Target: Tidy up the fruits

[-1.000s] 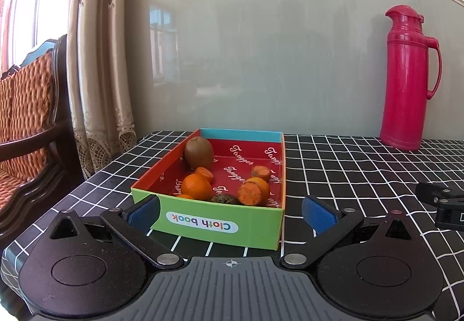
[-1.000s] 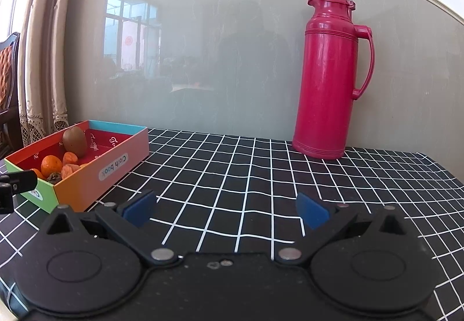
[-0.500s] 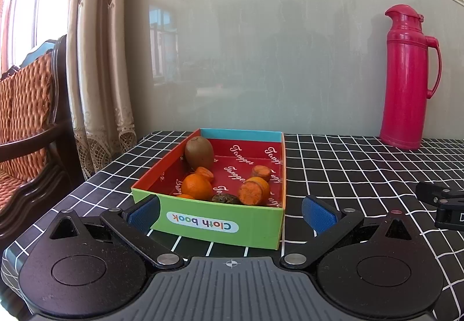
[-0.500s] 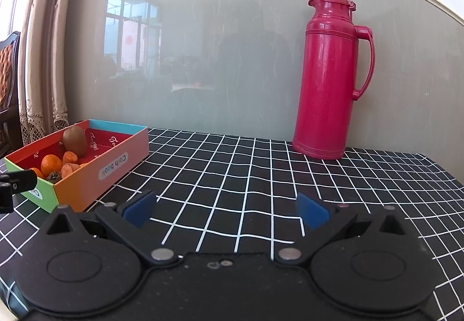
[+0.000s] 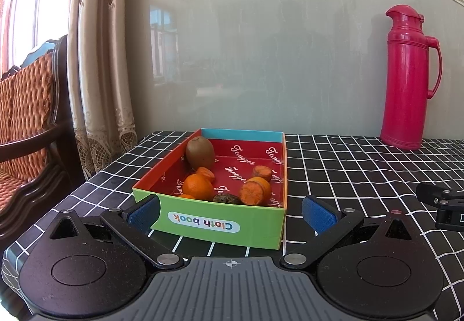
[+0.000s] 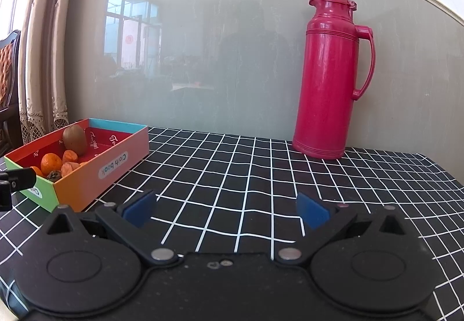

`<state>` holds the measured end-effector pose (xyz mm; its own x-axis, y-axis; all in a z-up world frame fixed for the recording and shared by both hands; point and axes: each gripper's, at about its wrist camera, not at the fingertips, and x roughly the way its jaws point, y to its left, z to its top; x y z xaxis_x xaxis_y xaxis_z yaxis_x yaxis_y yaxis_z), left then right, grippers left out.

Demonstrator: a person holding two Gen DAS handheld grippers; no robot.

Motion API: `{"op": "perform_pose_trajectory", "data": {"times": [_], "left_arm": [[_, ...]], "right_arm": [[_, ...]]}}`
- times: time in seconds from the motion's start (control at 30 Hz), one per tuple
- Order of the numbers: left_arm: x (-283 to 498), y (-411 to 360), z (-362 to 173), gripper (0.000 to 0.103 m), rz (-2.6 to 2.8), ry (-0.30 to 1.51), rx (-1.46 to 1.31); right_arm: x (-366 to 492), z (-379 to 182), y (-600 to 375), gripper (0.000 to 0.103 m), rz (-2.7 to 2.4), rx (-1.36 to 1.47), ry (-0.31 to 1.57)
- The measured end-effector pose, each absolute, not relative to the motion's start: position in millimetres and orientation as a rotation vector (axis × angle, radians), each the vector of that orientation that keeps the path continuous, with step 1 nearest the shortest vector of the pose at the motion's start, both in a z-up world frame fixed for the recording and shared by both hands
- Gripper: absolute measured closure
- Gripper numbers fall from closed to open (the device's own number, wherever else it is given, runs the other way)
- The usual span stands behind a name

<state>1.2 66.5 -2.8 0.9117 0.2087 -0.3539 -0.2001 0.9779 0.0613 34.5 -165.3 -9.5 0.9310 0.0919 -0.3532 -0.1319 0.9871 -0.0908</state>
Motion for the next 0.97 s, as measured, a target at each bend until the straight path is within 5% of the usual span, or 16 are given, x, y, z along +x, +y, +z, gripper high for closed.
{"op": "perform_pose_trajectory", "data": {"times": [0.97], "left_arm": [[-6.4,64.2,-0.1,0.0,0.175,0.29,0.034]], "right_arm": [[34.7,-9.4,-163.8,0.0,0.116,-0.115,0.356]]}}
